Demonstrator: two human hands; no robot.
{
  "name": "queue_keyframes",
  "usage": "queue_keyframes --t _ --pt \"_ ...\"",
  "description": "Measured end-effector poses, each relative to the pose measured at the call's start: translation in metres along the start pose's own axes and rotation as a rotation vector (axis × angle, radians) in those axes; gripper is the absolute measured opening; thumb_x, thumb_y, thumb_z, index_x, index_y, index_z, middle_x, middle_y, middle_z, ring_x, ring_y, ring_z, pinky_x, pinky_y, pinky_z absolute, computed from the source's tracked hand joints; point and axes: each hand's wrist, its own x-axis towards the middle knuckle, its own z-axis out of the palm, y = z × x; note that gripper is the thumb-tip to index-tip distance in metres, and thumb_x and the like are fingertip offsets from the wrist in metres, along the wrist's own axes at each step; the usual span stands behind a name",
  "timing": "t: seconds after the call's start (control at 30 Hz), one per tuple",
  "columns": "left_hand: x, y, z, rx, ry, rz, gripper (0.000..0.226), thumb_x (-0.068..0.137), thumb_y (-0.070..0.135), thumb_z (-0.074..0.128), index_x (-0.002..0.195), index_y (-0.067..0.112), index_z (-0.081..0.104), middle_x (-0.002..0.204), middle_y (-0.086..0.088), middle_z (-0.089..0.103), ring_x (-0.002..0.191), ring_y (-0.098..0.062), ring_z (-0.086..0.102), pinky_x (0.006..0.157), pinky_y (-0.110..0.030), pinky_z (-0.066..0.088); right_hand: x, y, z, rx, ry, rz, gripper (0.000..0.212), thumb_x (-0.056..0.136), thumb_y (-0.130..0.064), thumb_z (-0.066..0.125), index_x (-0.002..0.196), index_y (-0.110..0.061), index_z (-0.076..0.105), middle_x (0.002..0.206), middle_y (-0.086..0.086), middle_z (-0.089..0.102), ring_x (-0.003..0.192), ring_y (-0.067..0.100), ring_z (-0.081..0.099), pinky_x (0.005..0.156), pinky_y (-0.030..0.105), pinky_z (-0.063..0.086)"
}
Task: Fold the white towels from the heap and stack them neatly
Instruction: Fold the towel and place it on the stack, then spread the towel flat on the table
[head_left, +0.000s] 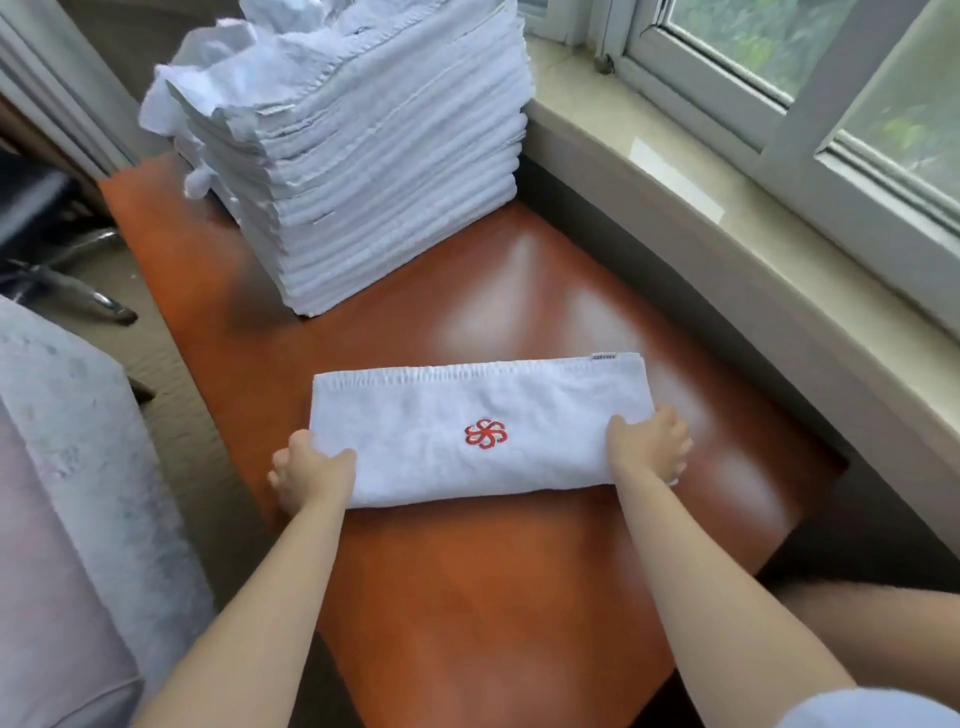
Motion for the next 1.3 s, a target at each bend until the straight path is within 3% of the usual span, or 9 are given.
queue_keyframes --t 0.13,0.2,0.43,0.6,0.77,0.9,1.0,1.17,1.3 --pt "0.018 0.004 -0.011 -0.066 -0.278 -0.101 0.046 0.079 0.025 0.075 0.116 0.005 0.058 0.113 -0.014 0.063 0.097 -0.034 0.062 0.083 -0.042 0.053 0.008 -0.005 -0.011 -0.031 -0.228 0.095 0.034 0.083 -0.019 0.057 0.116 -0.009 0.054 0.108 0.010 0.062 0.111 0.039 0.055 0.102 0.045 0.042" --pt "0.031 0.002 -0.017 -0.169 -0.361 -0.112 0.045 0.079 0.019 0.076 0.117 0.001 0.060 0.111 -0.015 0.065 0.097 -0.034 0.064 0.088 -0.044 0.054 0.002 -0.008 -0.016 -0.032 -0.272 0.115 0.022 0.081 -0.018 0.055 0.102 -0.009 0.058 0.097 0.008 0.063 0.105 0.039 0.058 0.100 0.045 0.045" --pt "0.072 -0.032 -0.068 -0.270 -0.443 0.096 0.042 0.087 0.020 0.070 0.123 0.002 0.058 0.119 -0.016 0.063 0.104 -0.035 0.061 0.093 -0.046 0.050 -0.078 -0.003 -0.012 -0.165 -0.075 -0.056 0.031 0.095 -0.034 0.050 0.114 -0.010 0.053 0.116 0.015 0.061 0.107 0.037 0.059 0.081 0.038 0.045" --pt "0.099 -0.052 -0.135 -0.503 -0.667 0.084 0.039 0.085 0.019 0.069 0.121 0.013 0.054 0.109 -0.008 0.062 0.094 -0.027 0.062 0.070 -0.035 0.050 -0.171 -0.036 0.013 0.137 -0.257 -0.178 0.033 0.089 -0.026 0.048 0.119 -0.014 0.052 0.109 0.012 0.064 0.103 0.035 0.061 0.083 0.039 0.050" --pt "0.132 -0.055 -0.211 -0.701 -0.723 0.186 0.013 0.088 0.014 0.058 0.101 0.013 0.060 0.090 -0.006 0.068 0.073 -0.015 0.070 0.055 -0.024 0.052 -0.271 -0.115 0.061 0.504 -0.515 -0.200 0.024 0.088 -0.047 0.050 0.090 -0.024 0.055 0.082 -0.004 0.064 0.080 0.021 0.063 0.073 0.030 0.049" --pt "0.170 -0.047 -0.253 -0.836 -0.793 0.183 0.008 0.091 0.016 0.051 0.093 0.011 0.058 0.084 -0.006 0.061 0.066 -0.014 0.066 0.055 -0.021 0.051 -0.314 -0.172 0.098 0.567 -0.646 -0.178 0.022 0.095 -0.042 0.047 0.098 -0.022 0.057 0.089 -0.004 0.071 0.076 0.014 0.069 0.061 0.026 0.052" --pt "0.202 -0.035 -0.268 -0.849 -0.696 0.097 0.008 0.090 0.020 0.057 0.085 0.014 0.056 0.078 -0.005 0.059 0.064 -0.018 0.058 0.054 -0.027 0.049 -0.331 -0.208 0.126 0.509 -0.672 -0.210 0.025 0.091 -0.033 0.046 0.112 -0.023 0.055 0.100 -0.007 0.065 0.091 0.010 0.062 0.083 0.035 0.051" --pt "0.270 -0.020 -0.278 -0.875 -0.743 0.130 0.017 0.088 0.017 0.059 0.102 0.008 0.062 0.084 -0.005 0.064 0.068 -0.015 0.064 0.058 -0.022 0.050 -0.335 -0.260 0.172 0.655 -0.824 -0.186 0.012 0.090 -0.025 0.053 0.102 -0.023 0.057 0.097 0.002 0.069 0.080 0.016 0.071 0.060 0.029 0.056" --pt "0.321 0.013 -0.291 -0.862 -0.692 0.117 0.015 0.085 0.019 0.062 0.097 0.009 0.064 0.084 -0.006 0.065 0.070 -0.017 0.064 0.063 -0.027 0.048 -0.323 -0.313 0.212 0.709 -0.888 -0.186 0.012 0.092 -0.024 0.051 0.102 -0.028 0.054 0.105 0.005 0.065 0.093 0.020 0.066 0.072 0.036 0.056"
